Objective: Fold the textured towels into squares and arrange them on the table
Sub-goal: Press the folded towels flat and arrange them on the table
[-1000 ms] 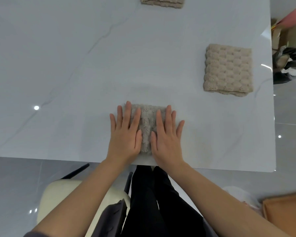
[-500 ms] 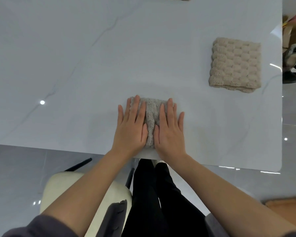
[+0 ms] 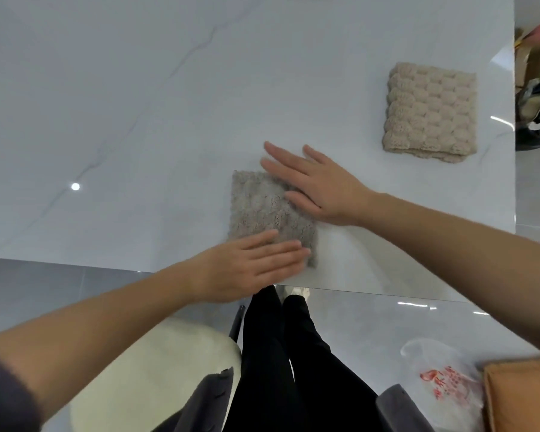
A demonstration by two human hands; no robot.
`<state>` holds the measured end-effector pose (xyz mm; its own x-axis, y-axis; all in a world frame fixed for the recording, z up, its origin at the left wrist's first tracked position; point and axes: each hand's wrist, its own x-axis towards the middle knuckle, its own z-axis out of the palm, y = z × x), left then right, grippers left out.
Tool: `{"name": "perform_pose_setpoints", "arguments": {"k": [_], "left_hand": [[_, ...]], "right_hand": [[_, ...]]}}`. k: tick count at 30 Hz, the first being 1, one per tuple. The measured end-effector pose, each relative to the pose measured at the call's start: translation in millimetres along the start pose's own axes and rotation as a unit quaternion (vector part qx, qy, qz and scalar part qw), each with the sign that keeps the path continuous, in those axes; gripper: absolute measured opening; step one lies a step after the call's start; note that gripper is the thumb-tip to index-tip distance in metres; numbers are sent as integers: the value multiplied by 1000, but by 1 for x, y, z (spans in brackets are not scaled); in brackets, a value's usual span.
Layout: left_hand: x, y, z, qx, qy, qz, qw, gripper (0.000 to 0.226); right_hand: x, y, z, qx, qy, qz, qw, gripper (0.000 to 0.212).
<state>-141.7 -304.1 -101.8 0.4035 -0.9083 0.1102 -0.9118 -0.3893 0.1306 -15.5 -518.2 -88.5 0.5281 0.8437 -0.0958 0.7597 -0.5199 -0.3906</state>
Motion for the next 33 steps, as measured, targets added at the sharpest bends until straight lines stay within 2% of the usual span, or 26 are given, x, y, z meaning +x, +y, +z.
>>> {"name": "perform_pose_setpoints", "arguments": {"k": [3,7,17,19,22,26,29,33], "left_hand": [[17,-5,4,-4,-23,64,998,51],[26,-19,8,-3,-27,79,997,48],[27,-26,14,-31,-33,51,998,50],[27,-24,11,-27,-29,44,998,51],[19,-16,0,-35,4,-30,999,52],[9,-6,-14,-31,67,-204,976,52],[19,-3,-11,-22,34,-332,943,60],[28,-5,4,-24,-20,-390,920,64]], "right_hand": [[25,2,1,-34,-54,-71,995,53],[34,4,13,-64,-97,-123,986,51],[34,4,17,-77,-87,-133,984,50],[32,3,15,-73,-68,-110,989,50],[17,-2,10,-49,-8,0,999,51],[-20,-28,15,9,63,142,988,56],[-33,-61,31,4,75,215,974,59],[-33,-79,51,-35,30,258,965,62]]}}
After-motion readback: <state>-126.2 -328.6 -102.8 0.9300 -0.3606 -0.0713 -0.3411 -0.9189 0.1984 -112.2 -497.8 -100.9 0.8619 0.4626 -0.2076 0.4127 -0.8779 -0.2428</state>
